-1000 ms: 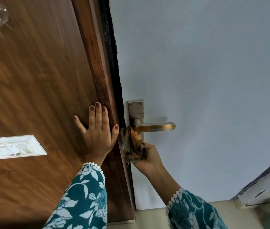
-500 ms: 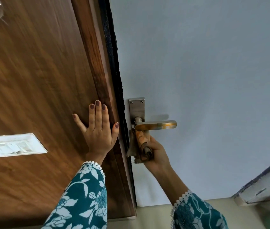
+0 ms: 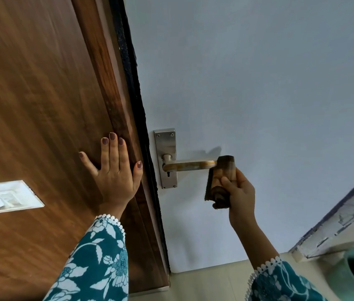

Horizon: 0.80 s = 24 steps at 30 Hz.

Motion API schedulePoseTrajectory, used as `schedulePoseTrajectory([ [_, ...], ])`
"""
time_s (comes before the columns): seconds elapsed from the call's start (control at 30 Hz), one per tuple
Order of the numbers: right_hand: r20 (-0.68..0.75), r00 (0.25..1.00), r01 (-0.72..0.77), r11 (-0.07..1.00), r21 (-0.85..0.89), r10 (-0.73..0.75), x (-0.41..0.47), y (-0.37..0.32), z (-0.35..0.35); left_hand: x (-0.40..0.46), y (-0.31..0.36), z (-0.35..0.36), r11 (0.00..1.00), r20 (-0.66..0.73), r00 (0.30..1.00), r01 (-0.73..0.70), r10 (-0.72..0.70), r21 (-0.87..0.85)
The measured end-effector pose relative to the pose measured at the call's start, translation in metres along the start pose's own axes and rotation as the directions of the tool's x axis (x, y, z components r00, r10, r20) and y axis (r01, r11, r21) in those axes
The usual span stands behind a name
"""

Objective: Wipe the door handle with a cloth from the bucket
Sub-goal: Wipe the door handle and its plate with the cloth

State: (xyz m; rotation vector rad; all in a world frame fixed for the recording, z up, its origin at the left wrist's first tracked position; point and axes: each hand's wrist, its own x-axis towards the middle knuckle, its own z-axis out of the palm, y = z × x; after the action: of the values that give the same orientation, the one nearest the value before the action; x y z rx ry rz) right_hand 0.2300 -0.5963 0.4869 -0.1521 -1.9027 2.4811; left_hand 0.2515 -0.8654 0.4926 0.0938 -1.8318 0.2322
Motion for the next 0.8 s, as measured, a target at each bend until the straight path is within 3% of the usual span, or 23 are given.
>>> schedulePoseTrajectory([
  [0.1,-0.101,0.938,0.277,0.893,-0.356,-0.331,-0.007,0.002,-0.002,-0.001,0.001,-0.001,1.000,0.010,1.000,0.008,-0.008,0.001],
  [0.2,-0.020,0.845,0.436,0.710,-0.553,-0.534,-0.015,0.001,0.010,-0.001,0.003,-0.004,1.000,0.027,1.000,0.013,-0.013,0.002],
  [0.43,-0.024,0.765,0.464,0.577,-0.672,-0.643,-0.005,0.015,0.023,-0.001,0.004,-0.002,1.000,0.014,1.000,0.017,-0.017,0.006],
  [0.8,-0.138,0.733,0.461,0.636,-0.619,-0.666,-0.001,0.033,0.050,-0.003,0.003,0.002,1.000,-0.013,1.000,0.002,-0.002,0.019],
])
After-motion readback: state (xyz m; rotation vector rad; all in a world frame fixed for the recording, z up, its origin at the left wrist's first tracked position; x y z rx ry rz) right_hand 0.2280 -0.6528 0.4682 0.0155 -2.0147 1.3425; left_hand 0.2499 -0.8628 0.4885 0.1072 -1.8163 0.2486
